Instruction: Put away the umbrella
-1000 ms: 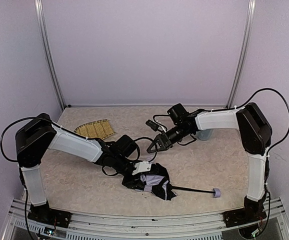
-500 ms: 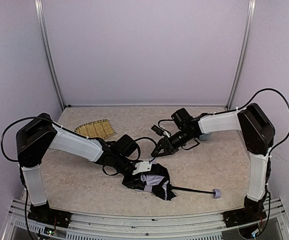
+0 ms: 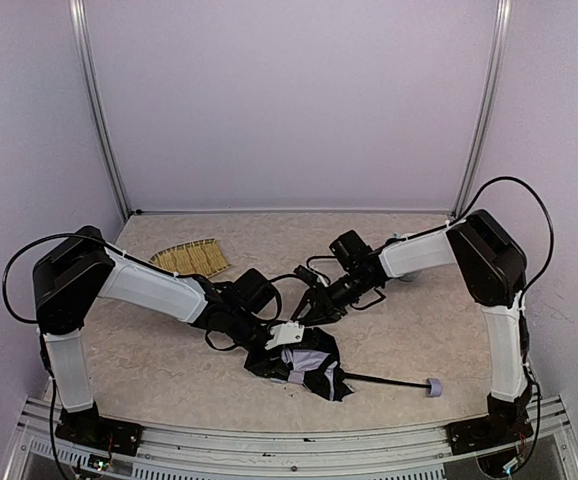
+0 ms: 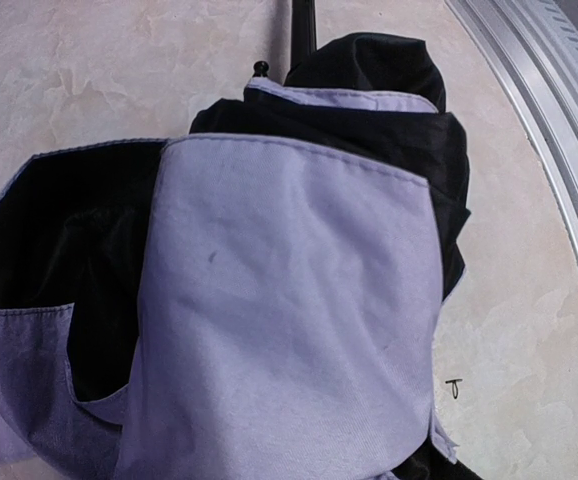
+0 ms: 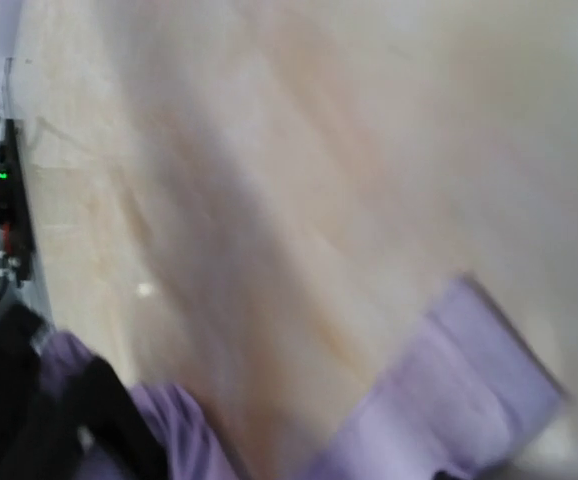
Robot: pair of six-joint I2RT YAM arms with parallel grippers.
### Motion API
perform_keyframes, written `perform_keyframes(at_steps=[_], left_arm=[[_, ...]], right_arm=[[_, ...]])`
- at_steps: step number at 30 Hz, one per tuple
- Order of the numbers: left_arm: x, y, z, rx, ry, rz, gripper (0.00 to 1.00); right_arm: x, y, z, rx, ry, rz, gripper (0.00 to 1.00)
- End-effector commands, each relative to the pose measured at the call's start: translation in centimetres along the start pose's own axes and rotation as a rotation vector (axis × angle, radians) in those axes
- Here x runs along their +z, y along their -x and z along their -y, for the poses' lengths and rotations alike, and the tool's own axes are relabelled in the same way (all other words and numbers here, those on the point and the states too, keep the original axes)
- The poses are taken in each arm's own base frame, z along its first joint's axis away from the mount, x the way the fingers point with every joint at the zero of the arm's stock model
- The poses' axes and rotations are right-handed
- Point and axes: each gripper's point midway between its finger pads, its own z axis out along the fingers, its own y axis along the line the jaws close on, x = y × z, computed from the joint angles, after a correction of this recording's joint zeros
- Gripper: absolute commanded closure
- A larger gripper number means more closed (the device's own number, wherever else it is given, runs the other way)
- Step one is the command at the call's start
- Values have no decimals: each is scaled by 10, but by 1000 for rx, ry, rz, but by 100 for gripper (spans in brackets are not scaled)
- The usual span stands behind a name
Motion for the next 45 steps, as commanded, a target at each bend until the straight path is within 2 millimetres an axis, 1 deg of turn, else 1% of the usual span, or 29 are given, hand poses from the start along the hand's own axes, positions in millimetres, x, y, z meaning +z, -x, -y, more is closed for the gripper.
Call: perform_keyframes(at_steps=[1, 6, 9, 10, 12, 14, 17, 19, 21, 23, 27, 28, 29, 30, 32, 33, 34, 36, 38, 39, 41, 43, 45], left_arm=[[18, -61, 22, -68, -60, -204, 100], [18, -62, 23, -66, -61, -205, 100], [18, -62, 22, -66, -59, -206, 100], [18, -62, 22, -67, -59, -207, 100], [18, -62, 22, -74, -59, -203, 100], [18, -60, 22, -91, -66, -195, 100], [17, -60, 24, -146, -101, -174, 100], [17, -59, 26, -183, -129, -165, 100], [17, -58, 28, -218, -160, -152, 100], [16, -58, 28, -259, -188, -139, 100], [19, -61, 26, -338, -223, -126, 100], [19, -61, 24, -362, -230, -124, 100], [19, -61, 23, -386, -241, -121, 100], [20, -62, 21, -406, -248, -121, 100], [21, -63, 17, -446, -254, -129, 100], [22, -63, 16, -457, -260, -133, 100], [23, -64, 14, -472, -265, -142, 100], [24, -65, 14, -496, -282, -155, 100], [25, -66, 12, -513, -290, -159, 100], [26, -67, 12, -525, -297, -162, 100], [26, -67, 12, -536, -310, -169, 100], [27, -68, 11, -546, -317, -175, 100], [27, -68, 12, -552, -326, -174, 100]], right_arm=[[32, 0, -4, 23, 52, -34, 43], [34, 11, -15, 20, 108, -12, 49], [37, 13, -23, -13, 119, -23, 57], [36, 13, -26, -28, 123, -29, 61], [29, 17, -33, -82, 116, -27, 62], [8, 24, -47, -173, 90, 7, 59], [-31, 31, -59, -294, 6, 92, 56], [-51, 26, -54, -371, -107, 127, 55], [-67, 15, -42, -448, -245, 138, 55], [-82, 4, -37, -518, -346, 153, 55], [-110, -9, -43, -659, -499, 224, 55], [-112, -12, -47, -714, -543, 229, 55], [-112, -18, -54, -782, -569, 227, 55], [-108, -25, -64, -864, -584, 218, 55], [-93, -45, -88, -1053, -580, 189, 53], [-84, -59, -97, -1148, -572, 172, 51], [-74, -68, -106, -1225, -562, 158, 47], [-61, -79, -115, -1318, -544, 146, 38], [-50, -82, -114, -1337, -534, 120, 33], [-45, -83, -110, -1337, -540, 97, 32], [-35, -85, -99, -1334, -569, 42, 29], [-24, -92, -91, -1349, -571, -17, 26], [-15, -99, -79, -1365, -583, -71, 25]])
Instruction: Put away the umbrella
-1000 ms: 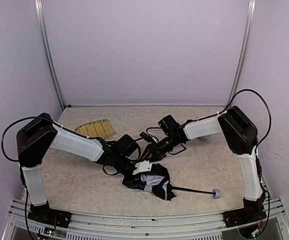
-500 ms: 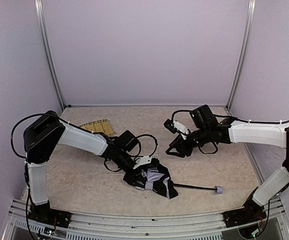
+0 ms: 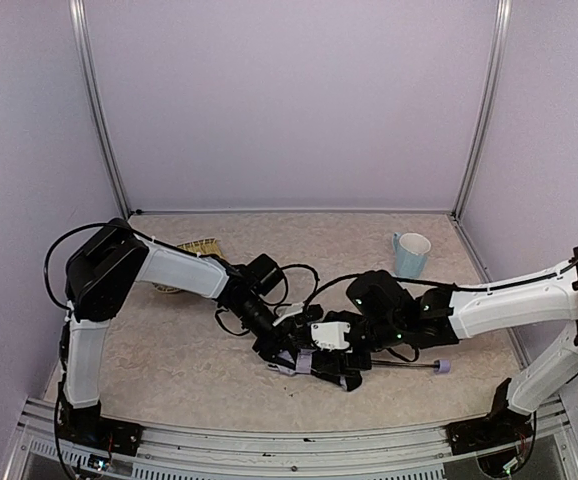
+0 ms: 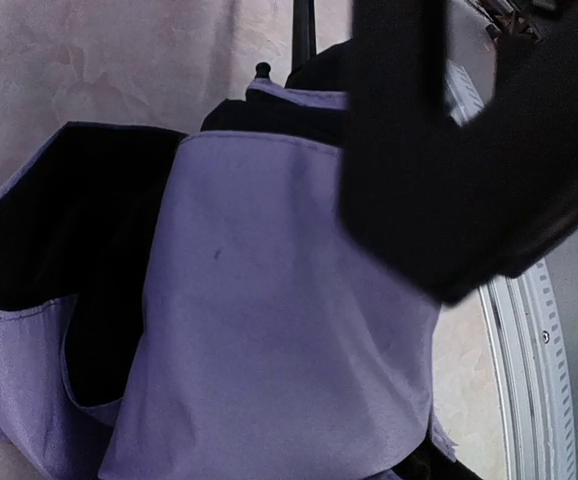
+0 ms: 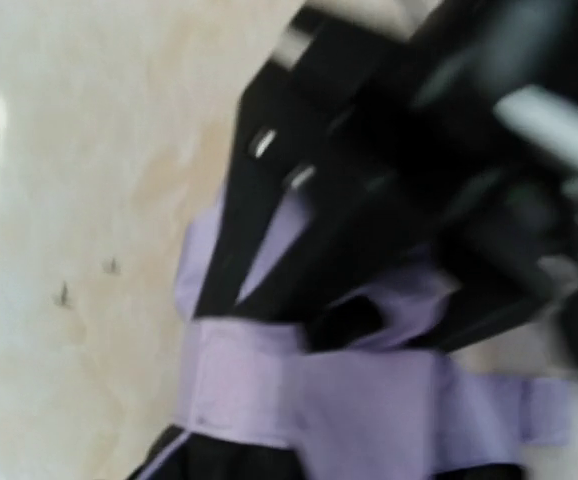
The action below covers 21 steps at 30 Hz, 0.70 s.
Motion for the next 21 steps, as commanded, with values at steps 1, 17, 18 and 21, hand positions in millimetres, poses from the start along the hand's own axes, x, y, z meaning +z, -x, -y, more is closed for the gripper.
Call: perform_keyframes(at_steps=[1, 17, 18, 21], left_arm=[[19, -88, -8, -251, 18, -244, 100], [2, -65, -8, -111, 39, -181, 74], [-4, -56, -11, -72, 65, -145, 68], [-28, -20, -17, 64, 169, 12, 54]], right_arm=[[21, -18, -6, -104, -11, -97, 24], [57, -88, -12, -77, -3, -390, 84], [57, -90, -15, -61, 19, -397, 86], [55, -103, -21, 0, 64, -449, 92]])
